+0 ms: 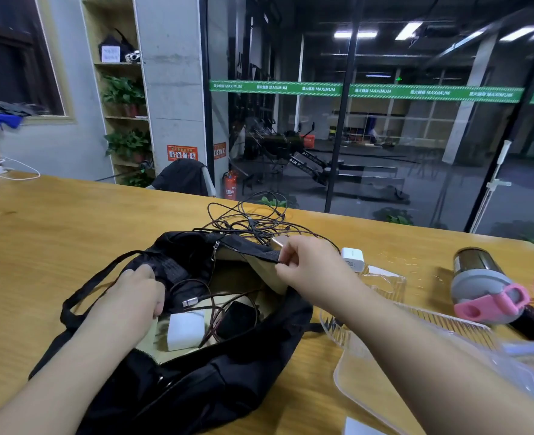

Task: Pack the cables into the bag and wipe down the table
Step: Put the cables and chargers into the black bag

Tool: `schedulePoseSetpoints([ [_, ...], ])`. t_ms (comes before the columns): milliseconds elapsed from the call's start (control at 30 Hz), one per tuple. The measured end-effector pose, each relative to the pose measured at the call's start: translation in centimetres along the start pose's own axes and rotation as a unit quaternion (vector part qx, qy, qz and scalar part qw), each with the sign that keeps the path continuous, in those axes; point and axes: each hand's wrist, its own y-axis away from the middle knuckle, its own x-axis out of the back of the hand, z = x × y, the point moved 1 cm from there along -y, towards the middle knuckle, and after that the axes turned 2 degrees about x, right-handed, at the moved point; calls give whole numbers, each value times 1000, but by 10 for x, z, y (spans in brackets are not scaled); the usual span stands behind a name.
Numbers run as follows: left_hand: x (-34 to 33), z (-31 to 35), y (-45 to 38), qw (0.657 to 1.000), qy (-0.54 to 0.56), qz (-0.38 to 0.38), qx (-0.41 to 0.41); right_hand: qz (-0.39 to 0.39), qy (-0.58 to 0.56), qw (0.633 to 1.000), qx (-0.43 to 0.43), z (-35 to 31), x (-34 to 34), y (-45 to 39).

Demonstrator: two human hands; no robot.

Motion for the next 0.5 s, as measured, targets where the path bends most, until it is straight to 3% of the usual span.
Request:
schedulePoseSetpoints([
  [133,2,-4,-4,998,39,6,47,15,54,998,28,-9,-3,9],
  [267,1,-5,-3,995,27,77,49,35,141,979,146,-35,-17,19],
  [400,1,-2,-3,991,3,125,48,-98,95,975,175,-56,-47,22],
  [500,2,-4,-5,985,50,151,61,-220,158,950,156,-57,-63,23],
])
